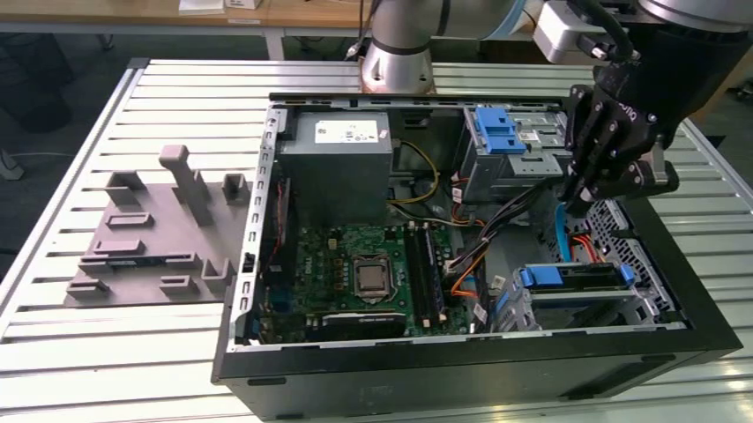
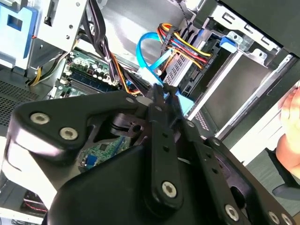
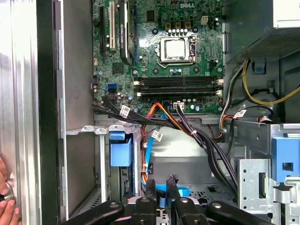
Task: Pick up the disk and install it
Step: 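Insert the second disk wire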
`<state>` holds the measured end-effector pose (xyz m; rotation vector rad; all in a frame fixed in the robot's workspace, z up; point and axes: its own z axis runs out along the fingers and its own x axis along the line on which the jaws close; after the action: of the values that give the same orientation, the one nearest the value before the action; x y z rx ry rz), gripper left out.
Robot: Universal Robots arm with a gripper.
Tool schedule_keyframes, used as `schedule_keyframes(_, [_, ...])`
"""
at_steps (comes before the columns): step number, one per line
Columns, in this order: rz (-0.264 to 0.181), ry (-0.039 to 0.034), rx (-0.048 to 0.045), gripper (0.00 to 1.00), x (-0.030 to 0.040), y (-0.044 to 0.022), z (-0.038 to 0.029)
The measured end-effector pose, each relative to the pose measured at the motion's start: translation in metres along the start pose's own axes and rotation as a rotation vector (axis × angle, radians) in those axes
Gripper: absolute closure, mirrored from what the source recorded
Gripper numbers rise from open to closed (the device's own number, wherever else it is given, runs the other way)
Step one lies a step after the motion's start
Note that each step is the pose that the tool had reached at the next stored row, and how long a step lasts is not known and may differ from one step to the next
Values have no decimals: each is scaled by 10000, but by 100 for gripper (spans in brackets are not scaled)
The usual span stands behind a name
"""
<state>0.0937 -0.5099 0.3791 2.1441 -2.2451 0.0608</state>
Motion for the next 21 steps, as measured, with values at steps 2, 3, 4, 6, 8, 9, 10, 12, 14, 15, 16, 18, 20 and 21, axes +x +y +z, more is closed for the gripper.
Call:
schedule_keyframes(2, [0,7,0,84,-1,0,10])
schedule_keyframes(3, [0,8,0,89,-1,0,13])
schedule_keyframes(4, [0,8,1,89,-1,0,17])
schedule_keyframes(6, [1,8,0,89,-1,0,23])
schedule_keyframes(8, [0,13,1,89,-2,-1,30])
schedule_keyframes(9, [0,32,2,89,-2,-1,33])
schedule_keyframes(10, [0,57,3,89,-2,-1,36])
schedule_keyframes(12, [-1,112,5,83,-2,-1,41])
schedule_keyframes(14, [-1,171,8,83,-3,-1,47])
schedule_keyframes(15, [-1,200,10,76,-3,-1,50])
schedule_keyframes(16, [-1,226,11,76,-3,-1,53])
schedule_keyframes(18, [-1,286,13,76,-3,-1,59])
schedule_keyframes(20, [-1,341,16,76,-4,-1,67])
schedule_keyframes(21, [0,365,17,76,-4,-1,72])
